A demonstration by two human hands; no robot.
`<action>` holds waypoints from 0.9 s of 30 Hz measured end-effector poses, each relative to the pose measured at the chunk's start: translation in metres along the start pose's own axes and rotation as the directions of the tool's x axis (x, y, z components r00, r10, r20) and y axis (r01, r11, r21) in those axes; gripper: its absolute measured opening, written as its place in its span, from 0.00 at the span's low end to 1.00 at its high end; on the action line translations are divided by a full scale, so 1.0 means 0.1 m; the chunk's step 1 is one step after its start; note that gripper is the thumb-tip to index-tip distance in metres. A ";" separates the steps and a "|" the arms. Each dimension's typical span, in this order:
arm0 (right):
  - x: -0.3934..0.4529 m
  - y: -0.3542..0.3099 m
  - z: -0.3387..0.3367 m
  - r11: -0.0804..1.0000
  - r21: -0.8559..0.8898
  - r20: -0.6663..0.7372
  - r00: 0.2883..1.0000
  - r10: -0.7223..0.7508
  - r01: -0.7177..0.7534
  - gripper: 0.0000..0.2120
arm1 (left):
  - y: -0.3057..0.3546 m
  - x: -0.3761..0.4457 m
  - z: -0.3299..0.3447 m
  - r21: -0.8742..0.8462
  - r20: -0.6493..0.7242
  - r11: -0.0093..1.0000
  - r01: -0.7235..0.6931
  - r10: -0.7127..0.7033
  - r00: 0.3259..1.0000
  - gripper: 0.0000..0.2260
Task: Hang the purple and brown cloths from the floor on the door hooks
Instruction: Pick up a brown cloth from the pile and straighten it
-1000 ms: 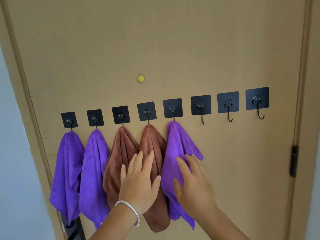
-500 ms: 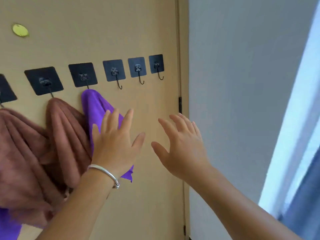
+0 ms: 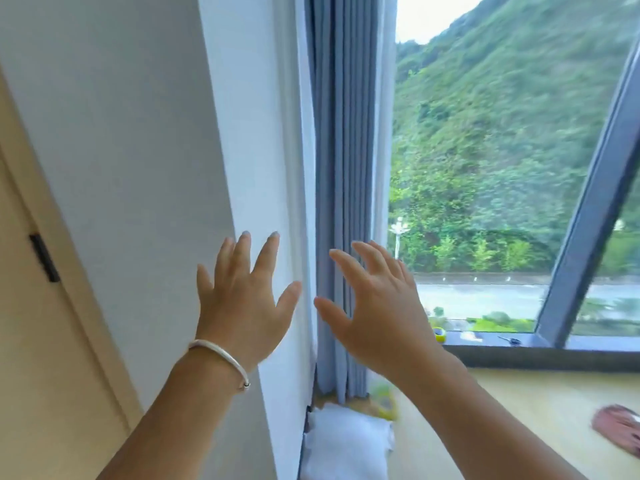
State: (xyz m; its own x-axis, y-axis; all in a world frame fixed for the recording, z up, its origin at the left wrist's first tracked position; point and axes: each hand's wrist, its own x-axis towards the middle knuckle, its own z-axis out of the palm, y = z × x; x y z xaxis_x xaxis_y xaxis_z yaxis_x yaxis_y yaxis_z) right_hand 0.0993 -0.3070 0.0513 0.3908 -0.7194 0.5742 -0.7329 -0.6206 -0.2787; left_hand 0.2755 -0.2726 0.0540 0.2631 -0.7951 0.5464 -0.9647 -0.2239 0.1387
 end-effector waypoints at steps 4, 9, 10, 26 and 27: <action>-0.29 0.82 -0.60 0.977 -0.140 -0.082 0.985 0.153 -0.163 0.31 | 1.11 0.14 0.14 -0.153 0.001 0.969 -0.195 0.198 0.980 0.32; -0.85 1.82 -1.48 0.898 -0.268 -0.197 0.932 0.304 -0.350 0.31 | 2.67 0.04 0.30 -0.345 -0.011 0.859 -0.378 0.399 0.917 0.32; -0.98 2.01 -1.66 0.877 -0.289 -0.220 0.918 0.329 -0.384 0.31 | 2.99 -0.01 0.33 -0.369 -0.015 0.832 -0.414 0.439 0.898 0.32; -3.55 3.67 -4.05 0.352 -0.426 -0.569 0.550 0.611 -0.833 0.29 | 6.94 -1.67 0.09 -0.672 -0.190 0.244 -0.699 0.856 0.481 0.30; -3.67 3.72 -4.17 0.319 -0.425 -0.587 0.526 0.616 -0.847 0.29 | 7.10 -1.77 0.07 -0.679 -0.199 0.214 -0.702 0.867 0.457 0.30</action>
State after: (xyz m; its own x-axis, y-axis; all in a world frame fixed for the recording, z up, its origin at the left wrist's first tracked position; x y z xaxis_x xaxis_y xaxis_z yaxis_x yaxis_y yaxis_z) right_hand -0.5494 -0.1435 0.0578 -0.5723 -0.5776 0.5821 -0.8015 0.5442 -0.2479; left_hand -0.4554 -0.2947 0.0505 -0.7189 -0.4450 0.5341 -0.3992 0.8932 0.2069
